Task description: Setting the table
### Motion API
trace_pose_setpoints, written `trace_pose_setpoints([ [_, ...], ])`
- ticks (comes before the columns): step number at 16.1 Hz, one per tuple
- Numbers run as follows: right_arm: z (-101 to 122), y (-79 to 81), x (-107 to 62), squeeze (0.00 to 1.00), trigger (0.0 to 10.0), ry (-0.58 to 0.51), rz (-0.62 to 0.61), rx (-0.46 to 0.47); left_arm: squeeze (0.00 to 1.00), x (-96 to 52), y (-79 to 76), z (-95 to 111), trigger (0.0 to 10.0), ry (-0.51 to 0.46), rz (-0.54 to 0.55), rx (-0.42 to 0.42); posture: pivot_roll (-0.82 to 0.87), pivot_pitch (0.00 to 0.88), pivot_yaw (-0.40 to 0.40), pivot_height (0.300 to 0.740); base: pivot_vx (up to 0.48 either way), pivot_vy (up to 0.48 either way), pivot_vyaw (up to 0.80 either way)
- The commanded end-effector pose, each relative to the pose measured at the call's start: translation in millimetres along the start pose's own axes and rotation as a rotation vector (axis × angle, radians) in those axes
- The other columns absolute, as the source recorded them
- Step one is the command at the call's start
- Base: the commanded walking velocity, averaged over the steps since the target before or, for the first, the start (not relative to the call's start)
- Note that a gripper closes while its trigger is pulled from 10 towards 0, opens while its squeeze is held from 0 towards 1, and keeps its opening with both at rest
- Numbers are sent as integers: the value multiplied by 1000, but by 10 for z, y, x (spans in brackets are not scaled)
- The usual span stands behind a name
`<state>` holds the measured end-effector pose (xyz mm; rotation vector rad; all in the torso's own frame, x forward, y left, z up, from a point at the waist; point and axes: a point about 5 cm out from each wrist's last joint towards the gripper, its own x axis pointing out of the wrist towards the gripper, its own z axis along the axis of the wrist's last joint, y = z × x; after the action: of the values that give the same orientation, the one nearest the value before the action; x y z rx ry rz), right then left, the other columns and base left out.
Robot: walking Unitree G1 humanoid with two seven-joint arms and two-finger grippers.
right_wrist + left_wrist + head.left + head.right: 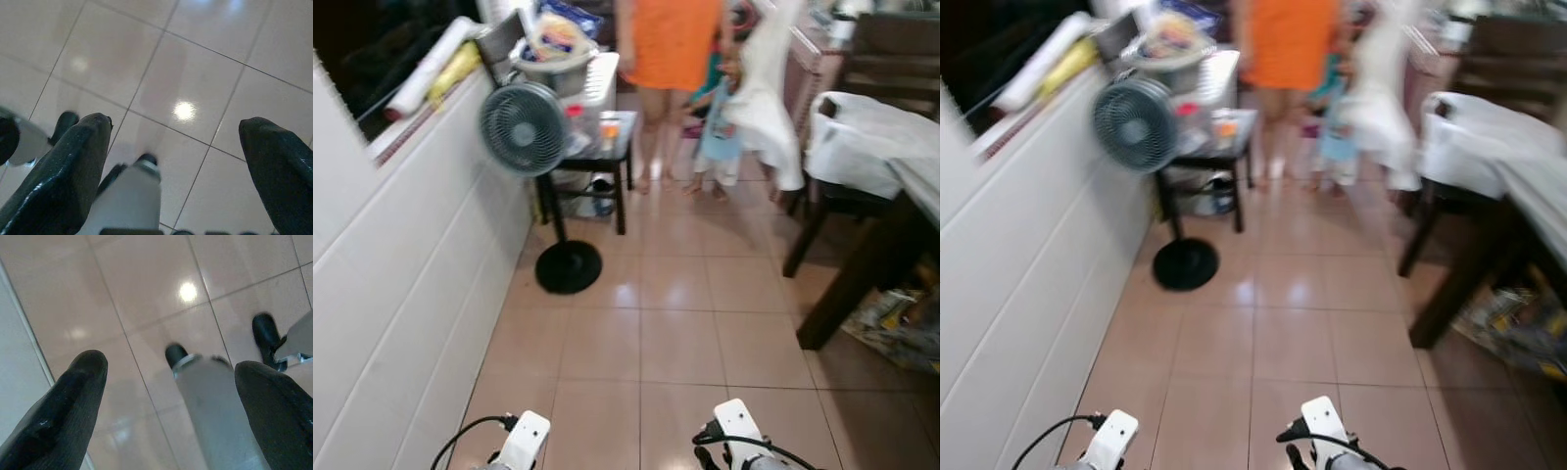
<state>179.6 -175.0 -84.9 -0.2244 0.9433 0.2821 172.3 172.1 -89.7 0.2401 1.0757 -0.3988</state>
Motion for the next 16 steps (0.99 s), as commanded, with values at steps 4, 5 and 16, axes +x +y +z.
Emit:
trace_pose_setpoints([
  [4,-27,-40,-12,0,10000,14,-7,-15,0,5,-45,-46,10000,15,-10,28,-6,0,5,740,260,367,0],
  [5,-24,-41,-11,0,10000,13,-7,-17,0,4,-42,-48,10000,16,-9,29,-5,0,4,740,255,394,0],
  [16,-44,-57,-17,0,10000,23,-19,-22,0,-2,-39,-69,10000,11,-10,23,-9,0,-7,740,233,356,0],
])
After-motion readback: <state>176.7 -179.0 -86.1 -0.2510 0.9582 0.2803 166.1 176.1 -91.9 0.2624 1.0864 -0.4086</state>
